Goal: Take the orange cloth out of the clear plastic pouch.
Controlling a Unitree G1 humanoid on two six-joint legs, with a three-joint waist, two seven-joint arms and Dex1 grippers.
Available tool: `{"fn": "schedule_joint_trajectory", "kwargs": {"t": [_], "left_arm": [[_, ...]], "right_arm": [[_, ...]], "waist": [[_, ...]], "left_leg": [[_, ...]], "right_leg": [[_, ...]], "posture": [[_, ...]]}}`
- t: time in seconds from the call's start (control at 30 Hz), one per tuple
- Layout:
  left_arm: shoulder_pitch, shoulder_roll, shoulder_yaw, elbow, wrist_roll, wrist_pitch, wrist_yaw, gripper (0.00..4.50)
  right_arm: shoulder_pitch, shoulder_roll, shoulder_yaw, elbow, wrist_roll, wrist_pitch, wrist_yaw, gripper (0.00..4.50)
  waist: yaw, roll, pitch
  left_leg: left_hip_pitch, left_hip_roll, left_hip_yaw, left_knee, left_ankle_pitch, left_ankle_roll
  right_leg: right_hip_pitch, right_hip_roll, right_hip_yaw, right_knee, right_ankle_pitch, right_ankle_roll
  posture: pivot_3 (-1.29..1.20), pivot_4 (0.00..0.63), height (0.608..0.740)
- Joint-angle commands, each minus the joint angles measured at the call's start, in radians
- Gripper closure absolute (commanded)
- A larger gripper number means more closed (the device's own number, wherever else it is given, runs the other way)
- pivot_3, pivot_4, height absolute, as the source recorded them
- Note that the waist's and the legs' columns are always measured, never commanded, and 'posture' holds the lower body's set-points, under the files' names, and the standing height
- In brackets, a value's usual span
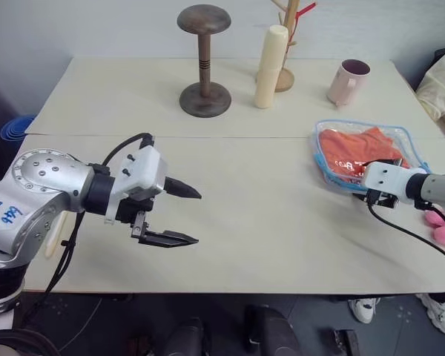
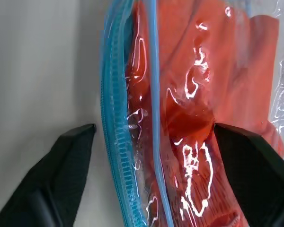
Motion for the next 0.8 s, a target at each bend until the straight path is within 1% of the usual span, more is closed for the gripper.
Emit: {"fn": "schedule_joint_trajectory", "kwargs": {"t": [0.03,0.2,0.3,0.37,0.43,0.5,0.53,0.57,0.63,0.7,0.8], "left_arm": [[-0.019,-0.005,0.01,0.009,0.003,-0.031,0.004,0.18],[-0.011,-0.001,0.016,0.015,0.003,-0.045,0.009,0.18],[0.005,0.016,0.026,0.02,0.003,-0.053,0.001,0.18],[0.022,0.033,0.036,0.018,0.001,-0.053,-0.008,0.18],[0.044,0.053,0.047,0.02,0.003,-0.061,-0.019,0.18],[0.077,0.078,0.065,0.019,0.004,-0.072,-0.033,0.18],[0.097,0.092,0.08,0.017,0.0,-0.074,-0.039,0.18],[0.11,0.1,0.092,0.016,-0.003,-0.076,-0.044,0.18],[0.131,0.117,0.109,0.016,-0.004,-0.084,-0.048,0.18],[0.14,0.125,0.116,0.019,0.001,-0.092,-0.05,0.18],[0.14,0.129,0.119,0.03,0.01,-0.099,-0.04,0.18]], "right_arm": [[-0.031,-0.004,0.002,0.041,-0.018,-0.053,0.002,1.79],[-0.029,-0.007,0.004,0.05,-0.007,-0.093,0.036,3.46],[-0.012,0.001,-0.005,0.004,0.033,-0.104,0.085,4.48],[0.012,0.019,-0.013,-0.08,0.094,-0.089,0.142,4.48],[0.042,0.049,-0.023,-0.21,0.173,-0.013,0.201,4.48],[0.076,0.092,-0.027,-0.394,0.25,0.122,0.233,4.48],[0.089,0.13,-0.009,-0.509,0.271,0.216,0.23,4.48],[0.099,0.155,0.002,-0.592,0.282,0.287,0.227,4.48],[0.102,0.24,0.046,-0.738,0.277,0.44,0.193,4.48],[0.099,0.302,0.081,-0.816,0.255,0.539,0.166,4.48],[0.086,0.394,0.154,-0.86,0.195,0.636,0.111,4.48]], "waist": [[0.004,0.0,0.0],[0.005,0.0,0.0],[0.005,0.0,0.0],[0.004,0.0,0.0],[0.0,0.0,0.0],[-0.003,0.0,0.0],[-0.002,0.0,0.0],[-0.002,0.0,0.0],[0.003,0.0,0.0],[0.009,0.0,0.0],[0.022,-0.001,0.0]], "left_leg": [[0.0,0.0,0.0,0.0,0.0,0.0],[-0.002,0.0,-0.001,0.0,0.0,0.0],[-0.002,0.0,-0.001,0.001,0.0,0.0],[-0.002,0.0,-0.002,0.0,0.0,0.0],[-0.002,0.0,-0.002,0.0,0.0,0.0],[-0.001,0.001,-0.002,0.0,0.0,0.0],[-0.001,0.001,-0.001,0.001,0.0,0.0],[-0.001,0.002,-0.001,0.001,0.0,0.0],[-0.001,0.002,-0.002,0.001,0.0,0.0],[-0.002,0.002,-0.002,0.002,0.0,0.0],[-0.008,-0.001,-0.006,0.003,0.0,0.0]], "right_leg": [[0.0,0.0,0.0,0.0,0.0,0.0],[0.0,0.0,0.0,-0.001,0.0,0.0],[0.0,0.0,0.0,-0.001,0.0,0.0],[0.0,0.0,0.0,-0.001,0.0,0.0],[-0.001,0.0,0.0,-0.001,0.0,0.0],[-0.001,0.0,0.0,0.0,0.0,0.0],[-0.001,0.001,0.0,0.0,0.0,0.0],[-0.001,0.001,0.001,0.001,0.0,0.0],[-0.003,0.001,0.001,0.002,0.0,0.0],[-0.003,0.001,0.001,0.002,0.0,0.0],[-0.007,0.001,0.003,0.002,0.0,0.0]], "posture": [[0.0,0.15,0.74],[0.0,0.15,0.74],[0.0,0.15,0.74],[0.0,0.15,0.74],[0.0,0.15,0.74],[0.0,0.15,0.74],[0.0,0.15,0.74],[0.0,0.15,0.74],[0.0,0.15,0.74],[0.0,0.15,0.74],[0.0,0.15,0.74]]}}
